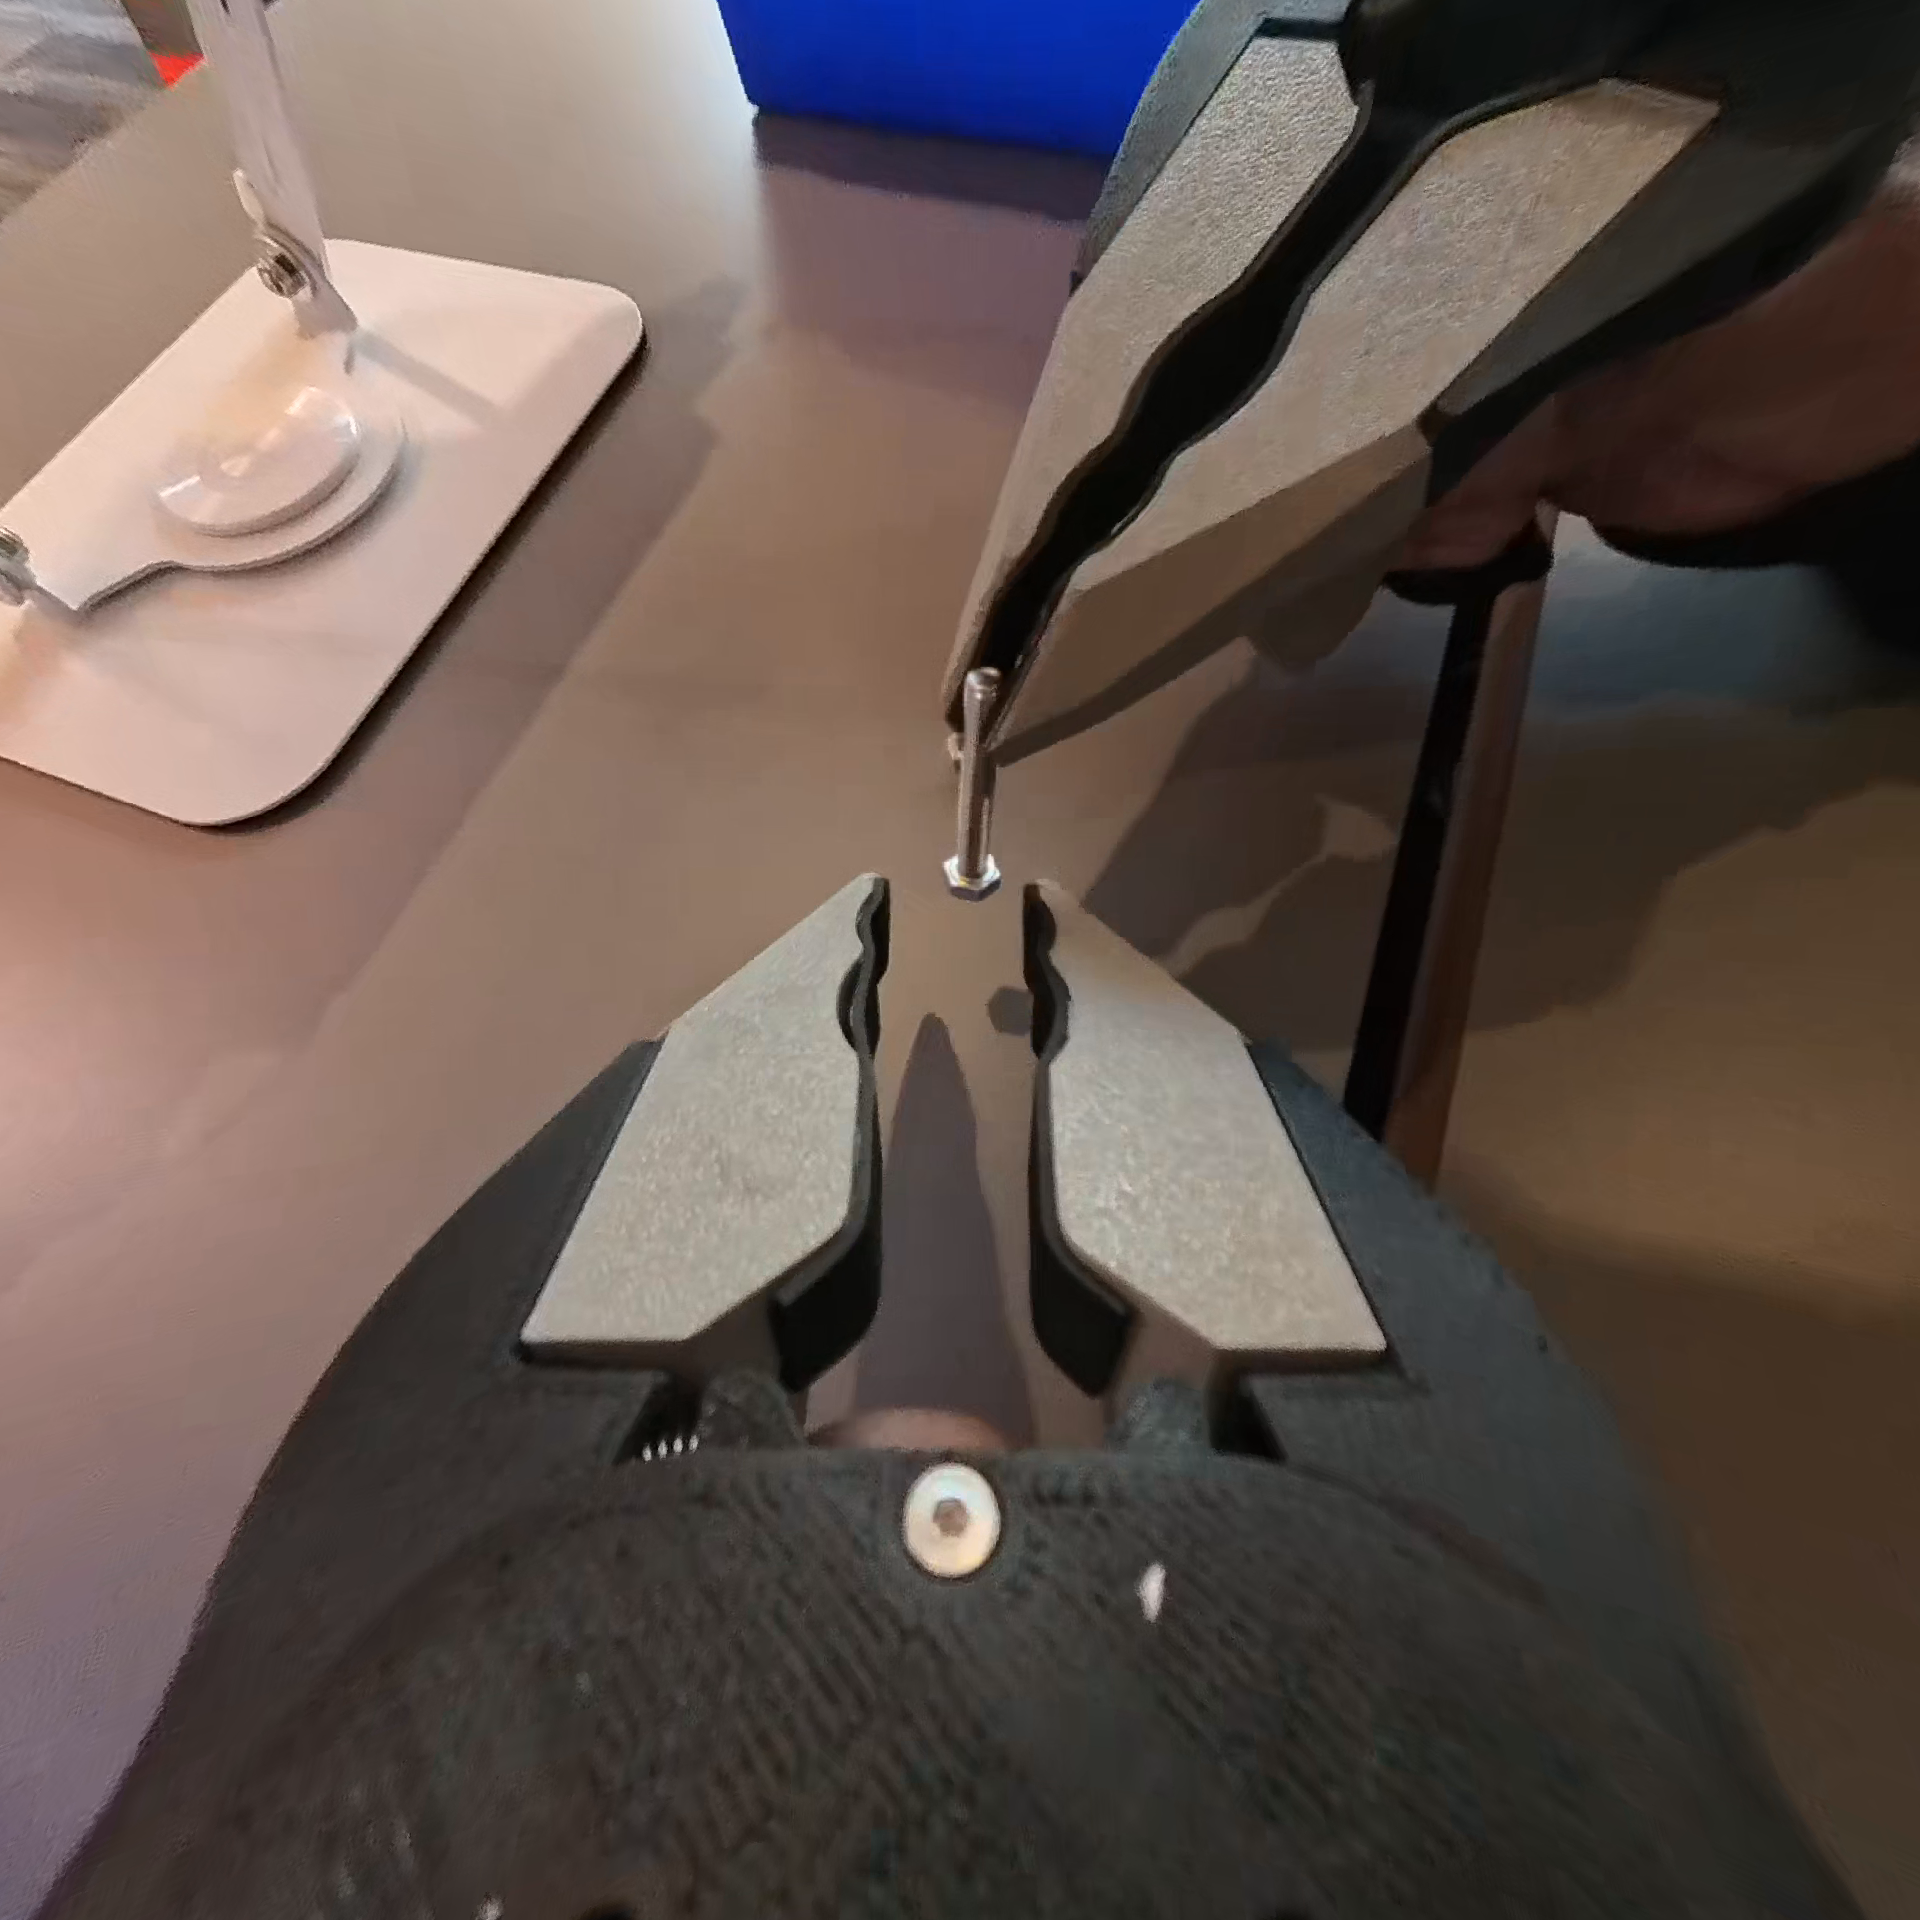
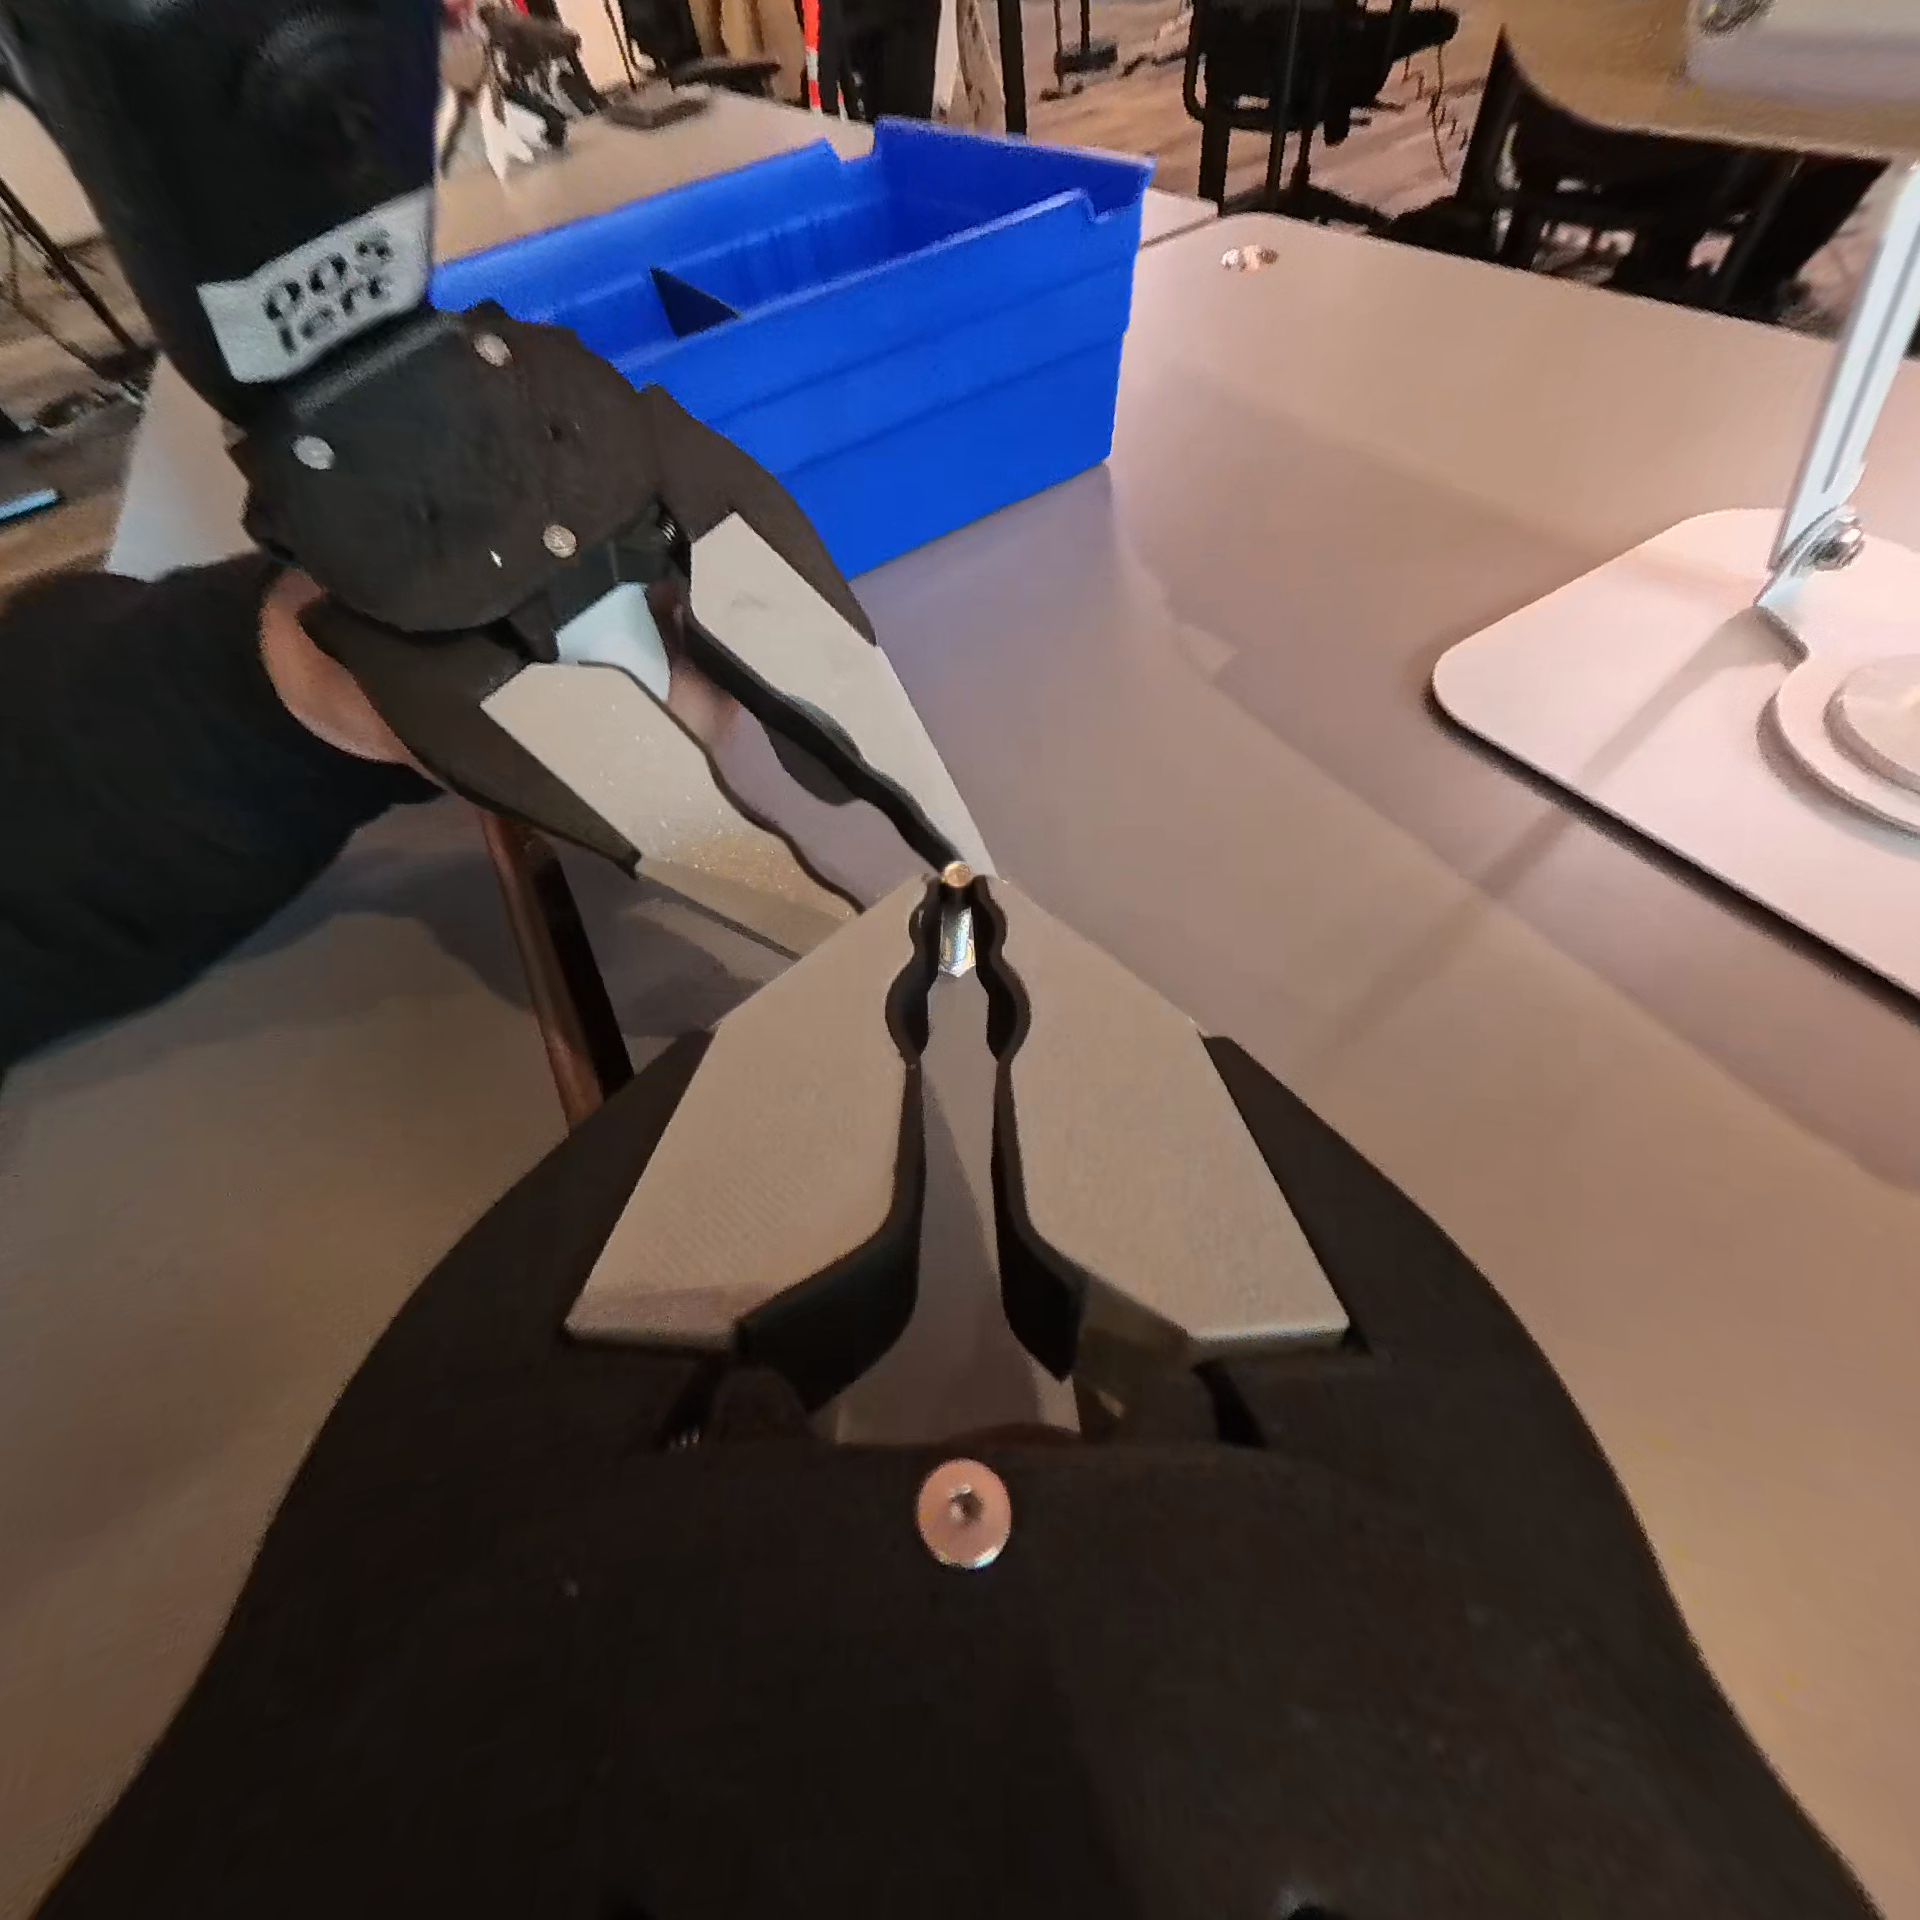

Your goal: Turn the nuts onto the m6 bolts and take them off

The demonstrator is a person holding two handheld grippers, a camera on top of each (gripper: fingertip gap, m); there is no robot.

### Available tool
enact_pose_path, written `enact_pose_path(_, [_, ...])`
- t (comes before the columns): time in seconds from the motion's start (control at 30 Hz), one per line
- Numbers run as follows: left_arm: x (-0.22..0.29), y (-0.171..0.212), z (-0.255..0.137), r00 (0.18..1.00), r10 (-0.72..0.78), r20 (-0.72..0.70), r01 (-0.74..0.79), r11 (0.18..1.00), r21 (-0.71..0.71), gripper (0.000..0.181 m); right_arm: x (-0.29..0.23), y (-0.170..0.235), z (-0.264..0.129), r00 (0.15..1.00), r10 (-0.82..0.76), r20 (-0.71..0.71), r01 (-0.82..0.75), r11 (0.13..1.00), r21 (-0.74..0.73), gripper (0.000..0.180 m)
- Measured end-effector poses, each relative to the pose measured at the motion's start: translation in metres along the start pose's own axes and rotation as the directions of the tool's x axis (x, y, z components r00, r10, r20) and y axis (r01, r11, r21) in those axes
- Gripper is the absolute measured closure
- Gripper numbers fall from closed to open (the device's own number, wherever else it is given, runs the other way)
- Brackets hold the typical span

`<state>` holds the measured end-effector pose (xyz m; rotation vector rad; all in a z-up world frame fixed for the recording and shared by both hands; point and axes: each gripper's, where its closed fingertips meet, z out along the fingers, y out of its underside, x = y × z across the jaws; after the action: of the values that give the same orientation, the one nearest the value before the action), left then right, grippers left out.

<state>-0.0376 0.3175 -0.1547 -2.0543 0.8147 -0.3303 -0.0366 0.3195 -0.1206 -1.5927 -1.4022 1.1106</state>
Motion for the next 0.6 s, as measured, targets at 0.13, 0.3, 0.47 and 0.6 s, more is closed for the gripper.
enact_pose_path(0.13, [0.002, 0.007, -0.005, 1.0, 0.004, -0.01, -0.005, 0.999, -0.044, 0.153, 0.002, 0.014, 0.007, 0.999, -0.028, -0.029, 0.025, 0.996, -0.081, 0.177])
enact_pose_path(0.3, [0.0, 0.013, -0.004, 1.0, -0.029, -0.001, 0.029, 0.997, -0.066, 0.152, -0.001, 0.025, 0.015, 0.997, -0.066, -0.038, 0.059, 0.987, -0.152, 0.177])
enact_pose_path(0.47, [0.003, 0.019, 0.0, 1.0, -0.005, 0.002, 0.005, 0.994, -0.108, 0.152, -0.003, 0.029, 0.019, 0.992, -0.112, -0.048, 0.102, 0.977, -0.188, 0.177])
enact_pose_path(0.6, [0.005, 0.019, 0.002, 1.0, 0.009, 0.012, -0.007, 0.993, -0.118, 0.152, -0.004, 0.03, 0.021, 0.991, -0.126, -0.048, 0.114, 0.974, -0.195, 0.177])
